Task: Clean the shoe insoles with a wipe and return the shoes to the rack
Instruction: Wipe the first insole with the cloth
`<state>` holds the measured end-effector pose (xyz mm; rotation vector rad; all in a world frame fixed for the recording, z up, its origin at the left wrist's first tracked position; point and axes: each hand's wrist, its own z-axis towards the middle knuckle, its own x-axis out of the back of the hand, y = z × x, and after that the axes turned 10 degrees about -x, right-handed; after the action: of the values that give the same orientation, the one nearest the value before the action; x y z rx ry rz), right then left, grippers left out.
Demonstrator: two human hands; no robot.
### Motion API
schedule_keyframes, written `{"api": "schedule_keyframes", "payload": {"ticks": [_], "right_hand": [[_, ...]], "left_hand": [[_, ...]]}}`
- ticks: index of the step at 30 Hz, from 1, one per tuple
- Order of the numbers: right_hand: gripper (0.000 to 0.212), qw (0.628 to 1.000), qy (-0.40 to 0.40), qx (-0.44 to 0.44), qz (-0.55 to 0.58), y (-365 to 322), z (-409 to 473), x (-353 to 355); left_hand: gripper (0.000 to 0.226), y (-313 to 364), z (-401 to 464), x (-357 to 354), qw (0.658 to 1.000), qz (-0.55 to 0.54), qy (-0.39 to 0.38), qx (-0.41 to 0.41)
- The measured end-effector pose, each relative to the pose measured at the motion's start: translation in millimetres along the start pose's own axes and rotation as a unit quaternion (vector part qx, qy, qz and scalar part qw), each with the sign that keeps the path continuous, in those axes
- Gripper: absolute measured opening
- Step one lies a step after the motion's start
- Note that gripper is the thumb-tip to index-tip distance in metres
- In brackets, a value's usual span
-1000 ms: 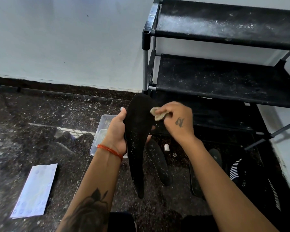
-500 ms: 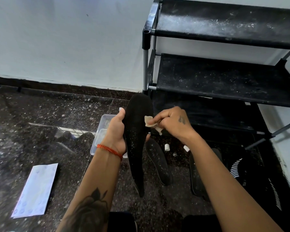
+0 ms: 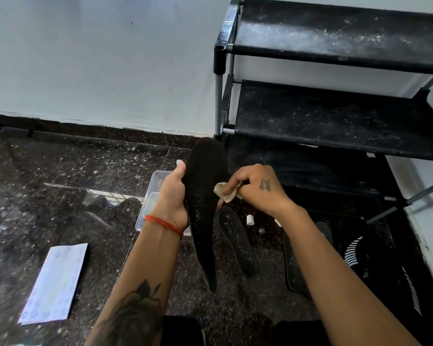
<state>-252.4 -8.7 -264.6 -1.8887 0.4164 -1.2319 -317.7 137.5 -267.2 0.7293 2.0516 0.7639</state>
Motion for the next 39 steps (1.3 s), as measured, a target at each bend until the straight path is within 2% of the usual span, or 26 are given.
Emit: {"api": "schedule_keyframes", "payload": {"ticks": [3,4,6,12,13,15,17,19,24,26,28,31,33,39], "right_hand": [[0.035,0.990,0.104,-0.004,0.092,1,3,-1],[0.035,0.987,0.116,0.002,0.111,0,4,-3],[0.033,0.990,0.096,0.016,0.103,-3,3,-11],[0.029,0.998,-0.053,0.015,0.002,-3,-1,-6],[0.032,0.999,-0.043,0.009,0.006,-2,0,-3],[0.036,0.998,0.032,0.000,0.048,-2,2,-1],[0.032,0.992,0.090,-0.001,0.094,-5,3,-7],[0.024,0.994,0.076,0.015,0.080,-10,1,-17],[0.017,0.998,-0.042,0.043,0.028,-16,-6,-19],[0.014,0.996,-0.086,0.015,0.003,-14,-6,-8],[0.012,0.996,-0.082,-0.021,0.027,-11,-7,1],[0.010,0.973,-0.019,-0.092,0.210,-11,-3,11],[0.011,0.951,-0.020,-0.135,0.276,-12,-1,10],[0.009,0.957,-0.060,-0.184,0.216,-12,-1,-10]], "left_hand": [[0.067,1,0,1,1.000,0.001,0.002,-0.003],[0.067,1,0,0,1.000,-0.002,0.002,-0.001],[0.067,0,-1,-1,1.000,-0.008,0.005,0.004],[0.069,-1,-1,-2,1.000,-0.002,-0.002,0.001],[0.068,-1,-1,-2,1.000,0.004,0.000,0.000],[0.067,0,-1,-3,1.000,0.006,0.005,0.003],[0.068,0,-1,-4,1.000,-0.010,0.003,0.012],[0.068,-1,-1,-4,1.000,-0.020,-0.005,0.017],[0.069,0,-2,-1,1.000,-0.019,-0.024,0.005],[0.070,0,-1,-1,1.000,-0.011,-0.026,0.000],[0.070,0,0,-1,1.000,-0.011,-0.022,-0.003],[0.070,1,0,0,1.000,-0.018,-0.016,0.000],[0.069,1,0,0,1.000,-0.020,-0.015,-0.003],[0.070,-1,1,0,0.999,-0.014,-0.032,-0.005]]}}
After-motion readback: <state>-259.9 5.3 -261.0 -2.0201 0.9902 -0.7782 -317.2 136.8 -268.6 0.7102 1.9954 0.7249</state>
